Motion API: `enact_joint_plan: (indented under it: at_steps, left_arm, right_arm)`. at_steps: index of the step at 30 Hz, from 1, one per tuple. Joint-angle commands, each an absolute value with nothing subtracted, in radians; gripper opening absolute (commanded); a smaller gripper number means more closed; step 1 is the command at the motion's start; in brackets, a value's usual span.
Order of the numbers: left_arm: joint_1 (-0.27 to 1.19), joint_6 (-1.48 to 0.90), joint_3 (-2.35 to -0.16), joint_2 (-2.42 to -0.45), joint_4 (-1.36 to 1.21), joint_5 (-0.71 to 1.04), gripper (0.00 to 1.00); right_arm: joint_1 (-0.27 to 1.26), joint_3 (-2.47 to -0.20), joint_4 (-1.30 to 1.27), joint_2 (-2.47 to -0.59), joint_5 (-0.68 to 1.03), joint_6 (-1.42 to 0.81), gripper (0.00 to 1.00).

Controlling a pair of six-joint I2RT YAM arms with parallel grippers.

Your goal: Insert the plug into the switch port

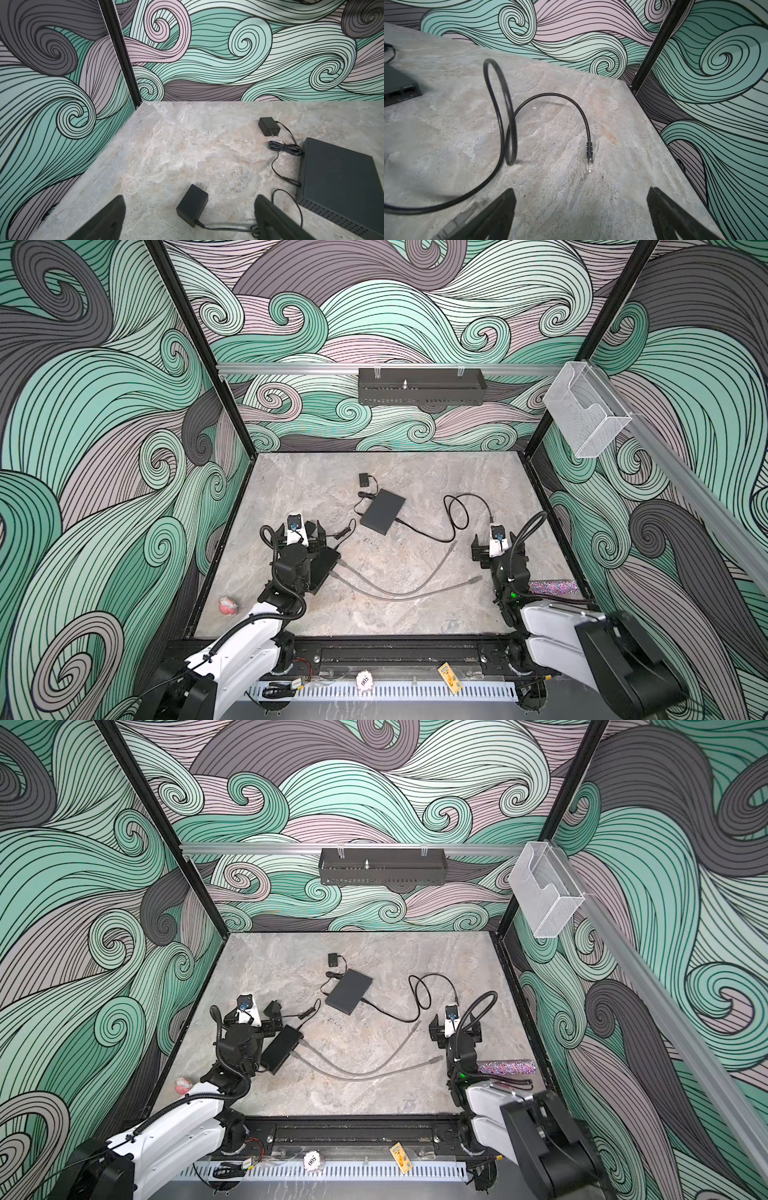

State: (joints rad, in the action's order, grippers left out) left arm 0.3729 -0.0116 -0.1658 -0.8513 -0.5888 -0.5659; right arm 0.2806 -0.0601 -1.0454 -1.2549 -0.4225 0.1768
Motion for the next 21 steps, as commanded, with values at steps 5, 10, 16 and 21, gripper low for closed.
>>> enact_joint_plan:
  at_steps: [5, 10, 16, 21]
  left_arm:
    - [0.311, 0.014, -0.098, -0.928, -0.758, -0.604, 0.99]
    - [0.256, -0.038, -0.067, -0.995, -0.864, -0.612, 0.99]
    - [0.225, -0.041, -0.047, -0.955, -0.852, -0.627, 0.99]
    - [0.178, -0.056, -0.049, -1.005, -0.903, -0.599, 0.99]
  right_arm:
    - [0.242, -0.163, -1.395, -1.573, -0.436, 0.173, 0.99]
    - [0.151, -0.232, -1.266, -1.59, -0.294, 0.1, 0.99]
    - [0.104, -0.365, -0.95, -1.554, -0.257, 0.043, 0.99]
    - [0.101, -0.365, -0.934, -1.544, -0.25, 0.043, 0.99]
